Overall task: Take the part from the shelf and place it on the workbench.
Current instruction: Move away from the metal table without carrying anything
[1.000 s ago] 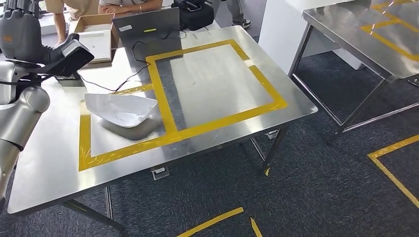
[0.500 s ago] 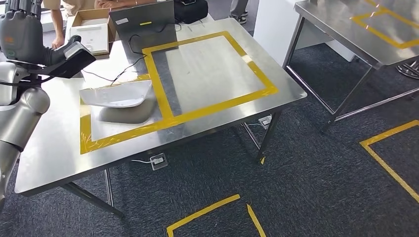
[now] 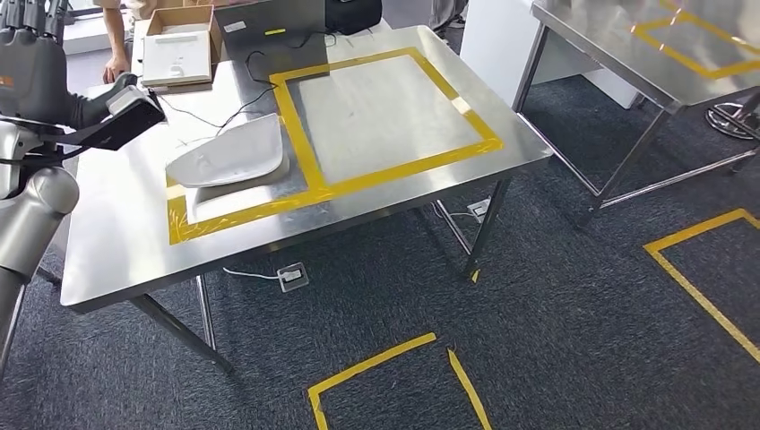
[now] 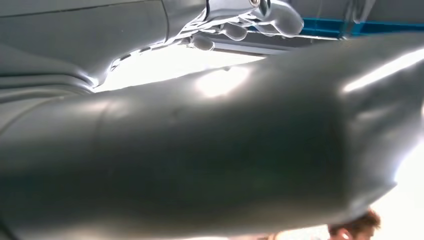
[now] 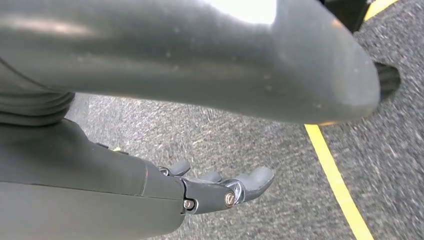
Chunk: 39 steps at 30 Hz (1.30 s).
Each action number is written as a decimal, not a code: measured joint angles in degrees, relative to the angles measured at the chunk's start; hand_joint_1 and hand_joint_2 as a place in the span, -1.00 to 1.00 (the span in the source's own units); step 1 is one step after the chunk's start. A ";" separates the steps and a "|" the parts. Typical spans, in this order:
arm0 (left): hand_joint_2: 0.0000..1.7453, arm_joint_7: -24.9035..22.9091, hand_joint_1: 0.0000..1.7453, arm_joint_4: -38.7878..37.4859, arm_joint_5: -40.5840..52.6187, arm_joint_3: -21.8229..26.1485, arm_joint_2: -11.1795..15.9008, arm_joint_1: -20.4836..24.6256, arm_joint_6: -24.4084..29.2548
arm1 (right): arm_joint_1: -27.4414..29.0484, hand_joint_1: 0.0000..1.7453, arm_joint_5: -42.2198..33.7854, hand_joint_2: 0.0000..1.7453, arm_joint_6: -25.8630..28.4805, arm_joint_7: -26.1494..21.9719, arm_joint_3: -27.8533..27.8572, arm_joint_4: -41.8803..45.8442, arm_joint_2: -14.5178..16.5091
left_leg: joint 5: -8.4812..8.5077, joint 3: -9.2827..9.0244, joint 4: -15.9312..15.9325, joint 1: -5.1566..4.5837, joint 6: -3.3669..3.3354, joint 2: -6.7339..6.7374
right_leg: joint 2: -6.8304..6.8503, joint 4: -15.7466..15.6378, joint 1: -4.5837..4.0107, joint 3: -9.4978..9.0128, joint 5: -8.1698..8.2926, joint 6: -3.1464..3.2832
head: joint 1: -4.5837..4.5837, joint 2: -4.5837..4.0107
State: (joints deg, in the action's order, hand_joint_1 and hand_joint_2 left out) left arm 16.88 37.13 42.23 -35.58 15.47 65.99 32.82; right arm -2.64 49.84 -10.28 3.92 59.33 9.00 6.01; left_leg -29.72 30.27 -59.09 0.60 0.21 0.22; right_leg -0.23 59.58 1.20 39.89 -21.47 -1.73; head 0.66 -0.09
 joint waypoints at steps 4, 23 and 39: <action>-1.00 0.07 -1.00 -0.78 0.01 -0.01 0.43 -0.14 0.36 | 0.14 -1.00 -0.08 -1.00 0.38 0.33 0.08 -0.04 0.10 | 2.88 3.03 -0.02 -0.11 -1.27 0.18 | 0.05 12.14 -0.08 3.59 -10.14 -0.42 | 0.02 0.00; -1.00 1.72 -1.00 -3.55 -4.51 1.45 8.54 -7.14 4.80 | 0.45 -1.00 -0.14 -1.00 0.15 -0.54 0.99 -0.08 -0.34 | -1.39 10.20 -15.99 0.26 2.98 -0.05 | 0.68 -1.10 -0.68 -2.68 -1.82 3.70 | -0.18 0.00; -1.00 1.15 -1.00 -3.45 -4.97 1.91 9.26 -8.02 4.56 | 0.57 -1.00 -0.13 -1.00 0.09 -0.48 1.05 -0.10 -0.48 | 5.06 5.88 -0.01 0.12 -0.47 0.09 | 0.34 14.71 -0.44 1.27 -7.81 0.20 | -0.27 0.00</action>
State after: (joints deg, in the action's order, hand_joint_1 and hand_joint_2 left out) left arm 18.03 33.69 37.26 -33.67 24.73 57.97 37.38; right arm -2.08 49.72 -10.19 3.45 60.39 8.90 5.53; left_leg -24.66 36.15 -59.10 0.72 -0.25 0.31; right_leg 0.11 74.30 0.76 41.15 -29.28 -1.53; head 0.39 -0.09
